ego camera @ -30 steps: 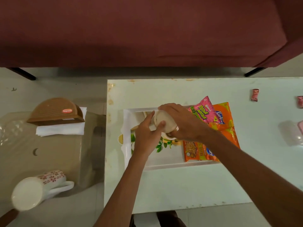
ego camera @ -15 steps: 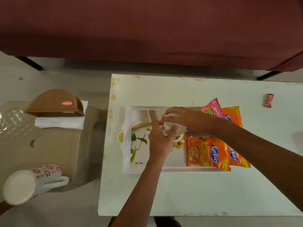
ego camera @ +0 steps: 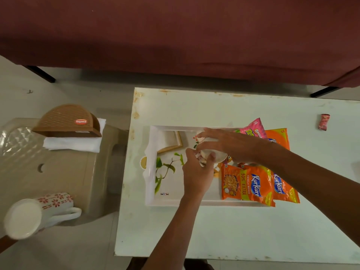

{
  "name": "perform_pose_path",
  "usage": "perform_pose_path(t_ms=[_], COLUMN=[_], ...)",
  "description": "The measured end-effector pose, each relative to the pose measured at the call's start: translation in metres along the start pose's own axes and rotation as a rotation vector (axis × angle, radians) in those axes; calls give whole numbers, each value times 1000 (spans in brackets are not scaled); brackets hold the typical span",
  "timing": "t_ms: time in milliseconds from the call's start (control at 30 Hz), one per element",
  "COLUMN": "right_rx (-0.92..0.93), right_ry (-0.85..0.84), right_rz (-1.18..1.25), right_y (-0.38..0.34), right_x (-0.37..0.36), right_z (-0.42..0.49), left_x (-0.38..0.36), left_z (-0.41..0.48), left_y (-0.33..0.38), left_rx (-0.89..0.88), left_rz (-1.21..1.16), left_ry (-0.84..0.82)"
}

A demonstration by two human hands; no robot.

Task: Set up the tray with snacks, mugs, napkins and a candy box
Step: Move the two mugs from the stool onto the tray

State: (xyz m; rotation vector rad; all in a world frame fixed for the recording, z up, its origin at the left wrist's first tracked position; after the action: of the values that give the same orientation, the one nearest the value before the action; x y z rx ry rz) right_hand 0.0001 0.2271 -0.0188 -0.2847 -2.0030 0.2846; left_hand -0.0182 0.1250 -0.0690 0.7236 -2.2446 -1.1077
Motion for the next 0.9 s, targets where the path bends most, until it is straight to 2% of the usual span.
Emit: perform_pose_path(t_ms=[133, 200, 300, 400, 467, 567, 667, 733, 900], right_rx=[-69, -161, -272, -257, -224, -181, -148, -139, -129], right_ry=[60, 143, 351, 544, 592, 522, 419, 322, 170], right_rz=[-33, 73, 264, 443, 550, 702, 775, 795, 712], right_y=[5, 2, -24, -72, -113, -181, -246, -279, -338], right_x=[6, 17, 43, 64, 71, 68, 55, 41, 6], right_z=[-5, -12, -21, -24, -10, 25, 64, 87, 136], left_x=[15, 40, 102, 178, 234, 312, 373, 395, 408], left_z=[-7, -18, -49, -87, -114, -155, -178, -178, -156], left_y=[3, 5, 12, 23, 30, 30, 2, -22, -71], left_rx=[20, -10, -95, -196, -255, -319, -231, -120, 50], left_rz=[118, 136, 38, 36, 93, 237, 249, 174, 16], left_ry=[-41, -18, 106, 278, 436, 681, 876, 890, 718])
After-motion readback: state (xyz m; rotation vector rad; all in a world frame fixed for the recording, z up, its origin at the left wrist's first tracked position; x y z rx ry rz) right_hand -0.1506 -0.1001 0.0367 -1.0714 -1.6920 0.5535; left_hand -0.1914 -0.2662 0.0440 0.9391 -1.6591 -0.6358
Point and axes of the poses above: each hand's wrist, its own z-axis towards the middle knuckle, its own x-axis out of the back of the hand, y = z × x, the point moved 9 cm from there along z, towards the middle knuckle, and after that the axes turned 4 degrees about -x, right-handed, at the moved point
